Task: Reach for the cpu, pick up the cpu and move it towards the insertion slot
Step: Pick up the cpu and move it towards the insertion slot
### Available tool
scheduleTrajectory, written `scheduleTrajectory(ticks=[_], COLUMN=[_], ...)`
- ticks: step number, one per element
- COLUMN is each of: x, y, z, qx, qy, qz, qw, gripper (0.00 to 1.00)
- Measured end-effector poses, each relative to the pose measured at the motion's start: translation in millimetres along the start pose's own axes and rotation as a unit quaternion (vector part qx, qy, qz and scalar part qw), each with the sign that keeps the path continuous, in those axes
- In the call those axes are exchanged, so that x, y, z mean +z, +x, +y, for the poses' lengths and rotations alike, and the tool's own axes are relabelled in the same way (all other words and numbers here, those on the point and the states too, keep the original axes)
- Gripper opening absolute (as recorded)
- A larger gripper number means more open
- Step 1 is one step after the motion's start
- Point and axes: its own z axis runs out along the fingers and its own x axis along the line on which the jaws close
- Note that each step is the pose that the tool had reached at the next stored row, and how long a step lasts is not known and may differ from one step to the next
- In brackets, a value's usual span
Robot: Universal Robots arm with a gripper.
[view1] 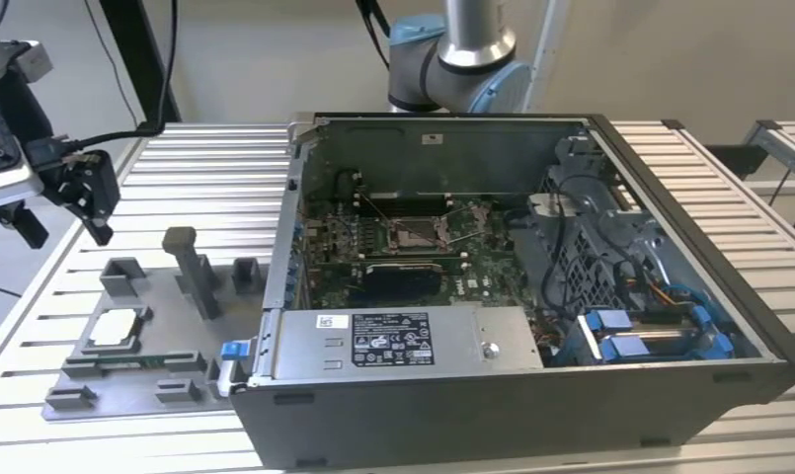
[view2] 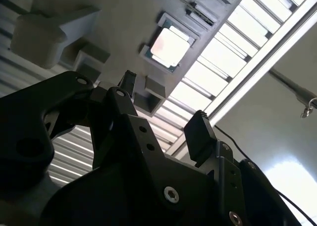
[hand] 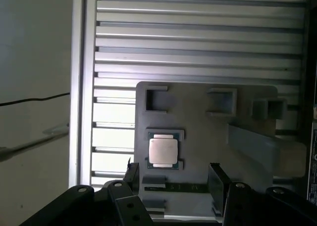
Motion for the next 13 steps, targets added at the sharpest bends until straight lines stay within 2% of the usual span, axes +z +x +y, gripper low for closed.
scheduleTrajectory(ticks=[13], x=[7.2], y=[0.0], z=[-0.3], qx=[0.0], qy=[-0.0003], qz=[-0.0001], qw=[1.0], gripper=[1.0])
